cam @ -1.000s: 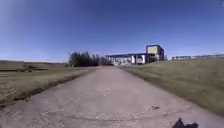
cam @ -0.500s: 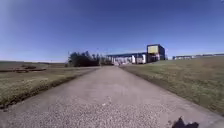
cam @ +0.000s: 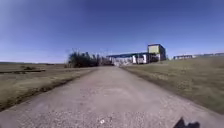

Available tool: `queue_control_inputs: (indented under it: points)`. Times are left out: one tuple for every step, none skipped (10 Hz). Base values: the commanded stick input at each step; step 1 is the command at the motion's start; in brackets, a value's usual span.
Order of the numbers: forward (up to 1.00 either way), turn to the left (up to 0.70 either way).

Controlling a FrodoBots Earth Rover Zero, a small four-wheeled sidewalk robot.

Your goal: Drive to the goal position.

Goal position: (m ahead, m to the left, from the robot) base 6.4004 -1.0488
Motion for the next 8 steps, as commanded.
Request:
queue_control_inputs:
  points:
    - [1.00, 0.00]
    - [1.00, 0.00]
    - [1.00, 0.00]
    - [1.00, 0.00]
    - [1.00, 0.00]
    - [1.00, 0.00]
    - [1.00, 0.00]
    - [1.00, 0.00]
